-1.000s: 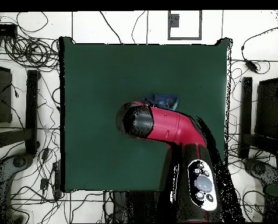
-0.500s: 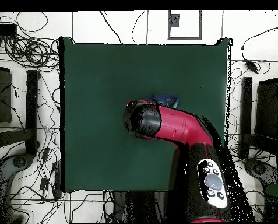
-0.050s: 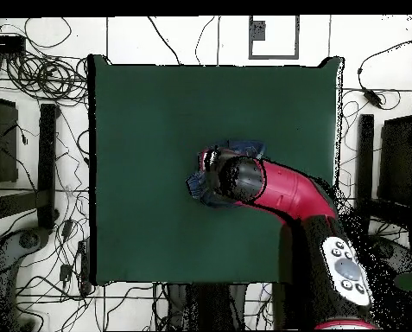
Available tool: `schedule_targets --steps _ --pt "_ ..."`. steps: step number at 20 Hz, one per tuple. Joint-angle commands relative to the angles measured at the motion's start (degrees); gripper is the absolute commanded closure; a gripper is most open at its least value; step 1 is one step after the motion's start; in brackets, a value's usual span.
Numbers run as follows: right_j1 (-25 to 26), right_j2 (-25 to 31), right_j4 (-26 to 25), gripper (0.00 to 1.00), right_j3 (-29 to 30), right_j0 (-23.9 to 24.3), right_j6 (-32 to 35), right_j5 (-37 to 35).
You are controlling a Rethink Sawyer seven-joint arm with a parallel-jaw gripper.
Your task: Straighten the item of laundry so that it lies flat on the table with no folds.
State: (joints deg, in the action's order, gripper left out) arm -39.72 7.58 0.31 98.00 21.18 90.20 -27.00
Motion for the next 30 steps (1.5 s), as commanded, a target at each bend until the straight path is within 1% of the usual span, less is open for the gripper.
schedule_targets --steps 1,8,13,20,23,27,30 --pt "4.81 10.32 -4.37 0.00 5.79 3.27 -5.23 -1.17" --pt "6.24 12.66 -6.43 0.00 5.32 4.91 -3.41 -0.87" --pt "7.09 14.23 -7.66 0.00 6.25 6.40 -2.32 0.70" --pt "7.68 15.70 -9.07 0.00 5.97 7.66 -1.48 0.25" --pt "6.92 16.29 -9.45 0.00 6.86 8.52 -1.30 0.10" --pt "3.85 17.21 -9.98 0.00 8.15 10.52 -2.35 -2.58" --pt "4.10 17.54 -10.45 0.00 7.60 11.01 -2.57 -2.85"
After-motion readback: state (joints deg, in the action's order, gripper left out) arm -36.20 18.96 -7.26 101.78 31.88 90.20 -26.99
